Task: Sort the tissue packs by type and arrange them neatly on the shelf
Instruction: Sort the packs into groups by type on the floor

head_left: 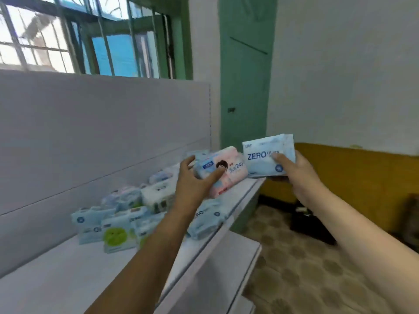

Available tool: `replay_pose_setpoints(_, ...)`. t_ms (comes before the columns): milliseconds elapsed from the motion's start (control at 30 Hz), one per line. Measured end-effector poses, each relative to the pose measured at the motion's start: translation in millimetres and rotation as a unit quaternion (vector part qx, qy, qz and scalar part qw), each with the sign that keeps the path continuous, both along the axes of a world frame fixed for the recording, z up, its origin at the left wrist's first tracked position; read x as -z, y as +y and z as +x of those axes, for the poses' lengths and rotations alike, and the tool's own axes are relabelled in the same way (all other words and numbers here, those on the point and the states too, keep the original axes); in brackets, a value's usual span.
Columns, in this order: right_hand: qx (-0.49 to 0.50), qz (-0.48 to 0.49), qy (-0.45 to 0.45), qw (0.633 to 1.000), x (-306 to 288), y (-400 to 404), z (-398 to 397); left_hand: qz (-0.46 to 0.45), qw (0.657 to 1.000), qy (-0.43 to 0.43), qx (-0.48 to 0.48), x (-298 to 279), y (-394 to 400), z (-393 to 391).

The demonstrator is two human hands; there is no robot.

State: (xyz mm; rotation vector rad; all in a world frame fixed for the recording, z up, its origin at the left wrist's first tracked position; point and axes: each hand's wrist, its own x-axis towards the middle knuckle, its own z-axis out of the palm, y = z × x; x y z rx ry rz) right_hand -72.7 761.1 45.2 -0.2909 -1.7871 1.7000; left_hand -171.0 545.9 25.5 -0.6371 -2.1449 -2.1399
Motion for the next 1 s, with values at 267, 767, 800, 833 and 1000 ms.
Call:
replay_pose_setpoints(267, 0.178, -0.093, -0.056, 0.978, 72, 136, 166, 0.010, 0.931, -0.225, 0.289, 75, 185, 107)
replay_pose_setpoints(767, 0.228, -0.320, -0.229, 0.891, 308, 371, 236, -0.100, 0.769, -0.466, 0.427, 252, 461, 176)
replay_pose_setpoints(800, 0.224, -0.335, -0.256, 0.879, 328, 375, 233, -0.102, 0.762, -0.486, 0.415, 272, 469, 175)
replay_pose_setpoints(833, 0.221, -0.344, -0.283, 0.868, 347, 378, 230, -0.103, 0.755, -0.506, 0.403, 294, 475, 172)
replay_pose_setpoints(1000, 0.193, -0.364, -0.375, 0.831, 449, 395, 208, -0.124, 0.711, -0.599, 0.348, 417, 494, 152)
